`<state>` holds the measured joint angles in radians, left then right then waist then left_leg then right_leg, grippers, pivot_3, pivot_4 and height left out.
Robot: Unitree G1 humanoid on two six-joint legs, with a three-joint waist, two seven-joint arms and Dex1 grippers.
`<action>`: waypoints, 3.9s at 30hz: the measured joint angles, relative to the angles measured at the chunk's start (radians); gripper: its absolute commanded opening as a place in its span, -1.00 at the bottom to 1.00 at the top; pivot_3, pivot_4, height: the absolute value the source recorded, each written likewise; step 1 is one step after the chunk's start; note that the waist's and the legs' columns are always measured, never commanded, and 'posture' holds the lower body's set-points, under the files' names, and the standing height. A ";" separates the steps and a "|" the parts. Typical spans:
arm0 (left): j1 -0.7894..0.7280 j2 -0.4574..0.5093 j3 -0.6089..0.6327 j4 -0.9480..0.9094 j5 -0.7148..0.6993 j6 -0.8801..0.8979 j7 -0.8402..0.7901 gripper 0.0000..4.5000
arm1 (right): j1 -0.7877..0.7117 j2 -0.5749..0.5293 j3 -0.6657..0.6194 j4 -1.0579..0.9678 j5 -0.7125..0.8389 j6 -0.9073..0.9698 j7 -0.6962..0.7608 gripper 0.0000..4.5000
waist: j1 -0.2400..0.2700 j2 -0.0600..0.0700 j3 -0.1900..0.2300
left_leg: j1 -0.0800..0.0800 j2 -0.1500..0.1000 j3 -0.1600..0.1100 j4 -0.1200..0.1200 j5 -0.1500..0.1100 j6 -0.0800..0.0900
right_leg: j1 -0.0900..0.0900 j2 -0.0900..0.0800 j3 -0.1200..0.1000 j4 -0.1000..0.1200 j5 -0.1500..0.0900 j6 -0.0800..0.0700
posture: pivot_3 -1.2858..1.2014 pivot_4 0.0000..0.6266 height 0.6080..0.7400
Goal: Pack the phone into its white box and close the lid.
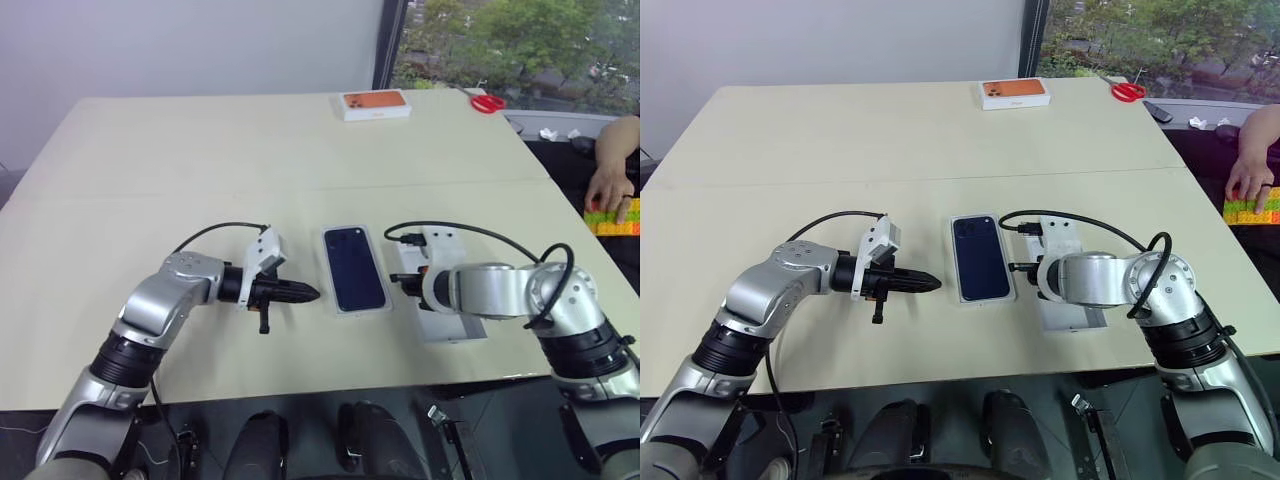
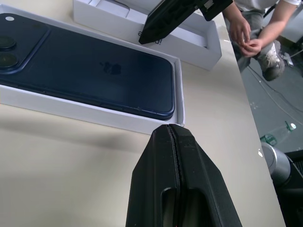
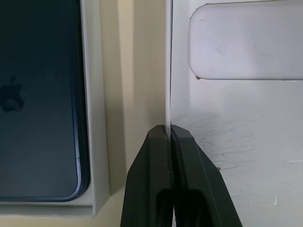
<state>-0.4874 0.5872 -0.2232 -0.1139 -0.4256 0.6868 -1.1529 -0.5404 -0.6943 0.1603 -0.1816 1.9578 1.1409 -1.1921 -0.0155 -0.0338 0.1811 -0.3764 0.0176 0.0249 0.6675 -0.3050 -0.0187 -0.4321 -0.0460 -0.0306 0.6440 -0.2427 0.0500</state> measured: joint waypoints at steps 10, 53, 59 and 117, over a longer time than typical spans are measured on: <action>-0.025 0.015 0.103 0.129 0.002 -0.010 0.079 -1.00 | -0.217 -0.042 -0.112 -0.067 -0.029 -0.084 0.210 -0.98 | 0.004 0.003 0.002 | -0.005 0.003 0.000 0.000 -0.001 0.002 | -0.005 0.002 -0.001 0.001 0.000 0.000 | 0.03 -0.52 1.00; 0.030 0.094 0.197 0.118 -0.014 -0.076 0.017 -1.00 | -0.041 0.569 -0.203 0.115 -0.009 -0.201 0.350 0.98 | 0.000 0.003 0.002 | -0.014 0.002 0.001 0.002 -0.001 0.002 | -0.014 -0.003 -0.001 0.003 0.001 -0.001 | 0.03 -0.52 1.00; 0.030 -0.010 0.168 0.050 -0.046 -0.023 0.072 -1.00 | -0.064 0.466 -0.234 0.094 -0.009 -0.234 0.355 0.98 | -0.003 0.003 0.002 | -0.014 0.002 0.001 0.002 -0.001 0.002 | -0.014 -0.002 -0.001 0.004 0.001 -0.001 | 0.03 -0.52 1.00; 0.057 -0.085 0.013 -0.067 0.000 0.152 0.357 -1.00 | -0.004 -0.065 0.171 -0.328 -1.374 0.014 1.396 -0.96 | 0.004 0.004 0.002 | -0.014 0.000 -0.001 0.016 -0.002 0.004 | -0.009 0.000 -0.001 0.005 0.002 -0.001 | 0.03 -0.52 1.00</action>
<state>-0.4307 0.5018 -0.2103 -0.1808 -0.4259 0.8387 -0.7954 -0.5447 -0.7597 0.3315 -0.5095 0.5842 1.1552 0.2037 -0.0114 -0.0297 0.1830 -0.3905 0.0175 0.0239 0.6833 -0.3067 -0.0149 -0.4411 -0.0462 -0.0316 0.6493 -0.2411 0.0494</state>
